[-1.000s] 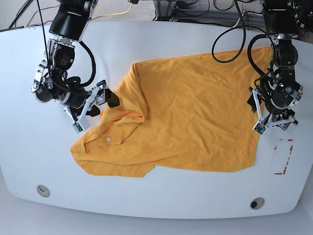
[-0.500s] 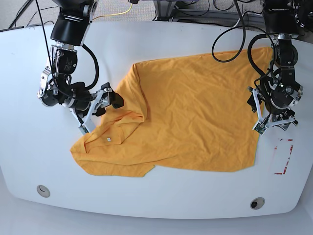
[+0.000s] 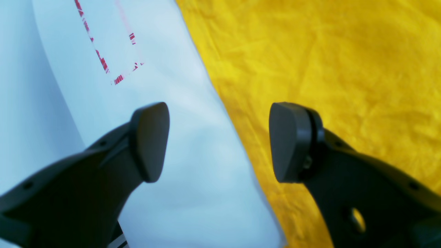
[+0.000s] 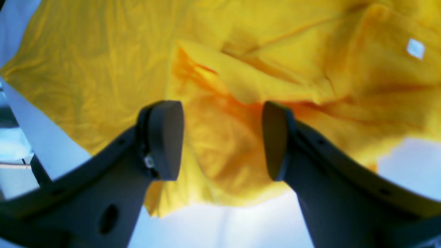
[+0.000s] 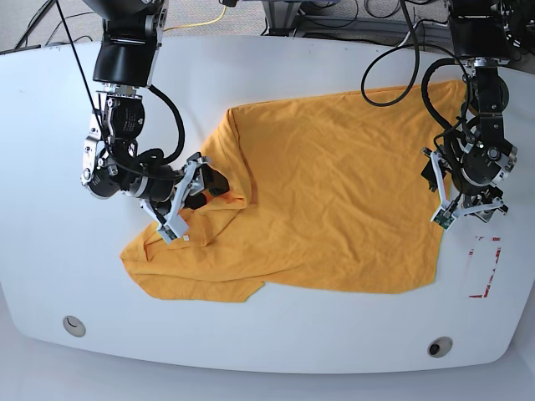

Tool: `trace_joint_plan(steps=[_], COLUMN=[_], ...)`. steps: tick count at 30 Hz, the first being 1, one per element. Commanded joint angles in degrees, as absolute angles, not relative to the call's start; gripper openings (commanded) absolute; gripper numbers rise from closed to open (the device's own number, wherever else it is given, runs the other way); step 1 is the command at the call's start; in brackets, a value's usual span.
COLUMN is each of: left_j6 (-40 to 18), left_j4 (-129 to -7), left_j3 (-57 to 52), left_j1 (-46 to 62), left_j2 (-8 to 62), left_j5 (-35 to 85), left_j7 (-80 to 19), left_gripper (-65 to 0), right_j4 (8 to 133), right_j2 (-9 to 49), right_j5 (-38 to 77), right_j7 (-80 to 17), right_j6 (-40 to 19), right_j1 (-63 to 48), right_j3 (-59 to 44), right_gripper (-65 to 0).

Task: Layout the t-shirt on the table in an organized manner, then fold the t-shirt properly
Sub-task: 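Lower the right gripper onto the folded shirt edge and grasp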

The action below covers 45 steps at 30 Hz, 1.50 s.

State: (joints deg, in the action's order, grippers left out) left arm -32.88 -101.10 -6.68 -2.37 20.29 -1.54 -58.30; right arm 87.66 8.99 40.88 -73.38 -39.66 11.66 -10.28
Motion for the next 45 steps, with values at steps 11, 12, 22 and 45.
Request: trace_joint_plan(steps=[11, 12, 22, 45], left_j6=[-32.66, -32.66, -32.66, -32.66], left_j4=[-102.11, -102.11, -102.11, -102.11], left_j3=[-6.99, -6.99, -6.99, -6.9], left_j1=[-3.3, -3.3, -3.3, -3.38], left_j2=[21.23, 21.23, 21.23, 21.23], left_j5=[-1.89, -1.89, -1.89, -1.89], left_j7=[-57.63, -57.63, -57.63, -57.63], left_gripper=[-22.2, -22.2, -22.2, -22.2], right_j4=[83.65, 83.3, 83.38, 86.81], right_j2=[7.87, 7.87, 8.22, 8.66], right_j5=[40.22, 39.52, 32.75, 28.35], right_j7=[-69.85, -69.67, -68.7, -68.44], right_j6=[-40.0, -40.0, -40.0, -40.0], right_j1=[14.46, 14.55, 16.22, 16.75], right_j3=[-9.8, -9.8, -9.8, -4.26], right_gripper=[-17.4, -17.0, -17.0, -17.4])
